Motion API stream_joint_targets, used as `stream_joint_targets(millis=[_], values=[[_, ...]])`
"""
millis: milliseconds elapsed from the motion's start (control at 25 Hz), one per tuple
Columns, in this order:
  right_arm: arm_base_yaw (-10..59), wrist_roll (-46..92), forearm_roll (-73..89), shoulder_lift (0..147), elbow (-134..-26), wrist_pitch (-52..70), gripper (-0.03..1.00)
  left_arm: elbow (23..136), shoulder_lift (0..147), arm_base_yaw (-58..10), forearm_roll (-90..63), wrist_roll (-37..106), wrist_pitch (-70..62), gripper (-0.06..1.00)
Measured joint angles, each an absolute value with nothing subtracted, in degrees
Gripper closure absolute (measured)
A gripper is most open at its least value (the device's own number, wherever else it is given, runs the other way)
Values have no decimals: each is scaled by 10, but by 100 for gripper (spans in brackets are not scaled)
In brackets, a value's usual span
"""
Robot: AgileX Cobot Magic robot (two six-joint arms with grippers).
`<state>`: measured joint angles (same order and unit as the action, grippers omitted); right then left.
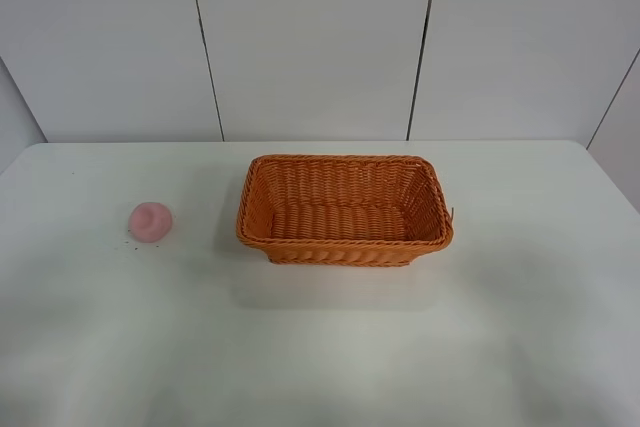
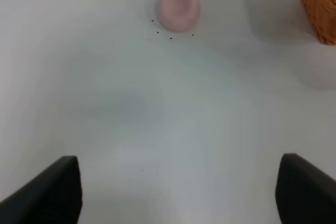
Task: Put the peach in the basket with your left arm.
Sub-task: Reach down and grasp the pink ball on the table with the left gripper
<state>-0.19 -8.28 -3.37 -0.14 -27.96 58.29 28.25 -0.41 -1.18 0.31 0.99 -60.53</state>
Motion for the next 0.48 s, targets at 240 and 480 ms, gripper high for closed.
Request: stream_joint_targets(millis=[240, 480], values=[[-2, -83, -34, -1, -280, 583, 27, 283, -4, -12, 3, 10, -605, 9], [-2, -83, -34, -1, -280, 583, 27, 284, -4, -12, 3, 13, -604, 9]])
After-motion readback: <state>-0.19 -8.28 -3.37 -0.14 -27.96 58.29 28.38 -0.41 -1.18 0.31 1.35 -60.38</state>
